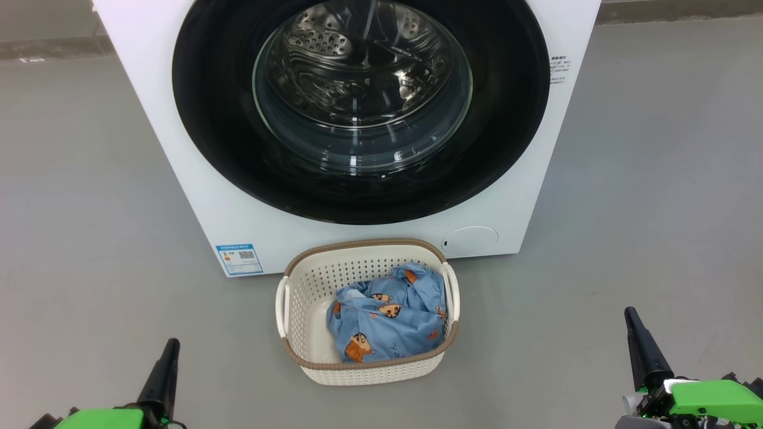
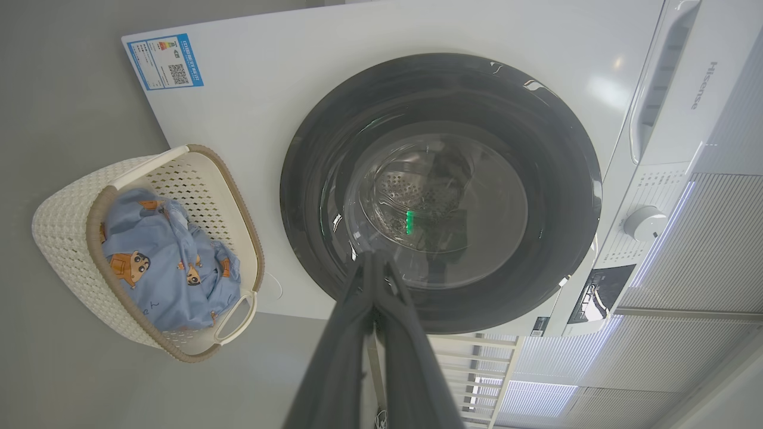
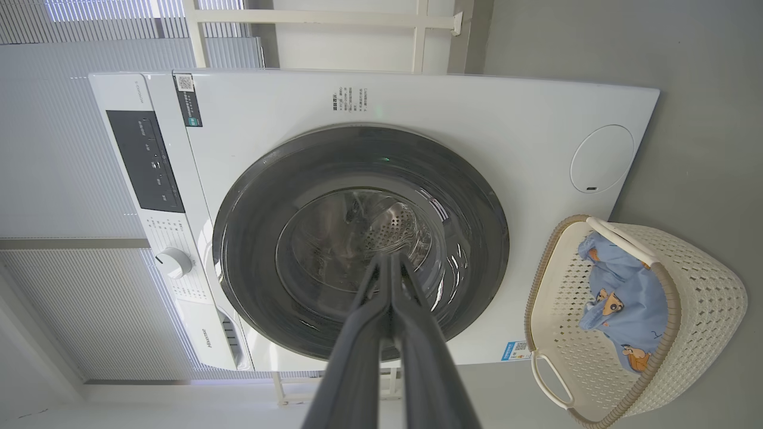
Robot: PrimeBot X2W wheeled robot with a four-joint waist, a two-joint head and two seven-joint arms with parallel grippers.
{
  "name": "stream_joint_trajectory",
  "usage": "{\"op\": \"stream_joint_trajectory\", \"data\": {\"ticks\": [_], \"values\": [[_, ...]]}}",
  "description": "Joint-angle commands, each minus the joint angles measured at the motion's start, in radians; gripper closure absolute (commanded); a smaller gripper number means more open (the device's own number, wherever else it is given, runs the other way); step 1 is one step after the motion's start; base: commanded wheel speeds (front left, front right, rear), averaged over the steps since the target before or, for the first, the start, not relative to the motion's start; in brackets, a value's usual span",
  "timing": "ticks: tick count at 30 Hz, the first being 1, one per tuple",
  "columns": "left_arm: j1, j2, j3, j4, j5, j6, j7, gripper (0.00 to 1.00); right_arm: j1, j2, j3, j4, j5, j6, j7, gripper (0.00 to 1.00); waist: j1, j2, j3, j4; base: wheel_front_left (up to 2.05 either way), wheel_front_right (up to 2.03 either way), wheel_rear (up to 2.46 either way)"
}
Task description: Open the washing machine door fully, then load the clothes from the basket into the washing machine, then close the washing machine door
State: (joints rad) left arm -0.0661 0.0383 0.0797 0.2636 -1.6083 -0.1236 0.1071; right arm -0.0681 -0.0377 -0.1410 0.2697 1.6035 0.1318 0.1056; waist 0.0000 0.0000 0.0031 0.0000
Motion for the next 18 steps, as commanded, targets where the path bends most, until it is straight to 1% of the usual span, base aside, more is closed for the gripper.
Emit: {"op": "stream_joint_trajectory", "data": {"ticks": [1, 18], "values": [[-0.042, 0.012, 0.034, -0.019, -0.001, -0.007, 0.006, 1.0, -0.04, -0.013, 0.028, -0.025, 0.005, -0.001, 0.007, 1.0, 0.0, 0.0, 0.0, 0.0, 0.0, 0.0, 0.0], [-0.042, 0.012, 0.034, -0.019, -0.001, -0.007, 0.006, 1.0, -0.04, -0.013, 0.028, -0.025, 0.005, -0.001, 0.007, 1.0, 0.0, 0.0, 0.0, 0.0, 0.0, 0.0, 0.0]]}}
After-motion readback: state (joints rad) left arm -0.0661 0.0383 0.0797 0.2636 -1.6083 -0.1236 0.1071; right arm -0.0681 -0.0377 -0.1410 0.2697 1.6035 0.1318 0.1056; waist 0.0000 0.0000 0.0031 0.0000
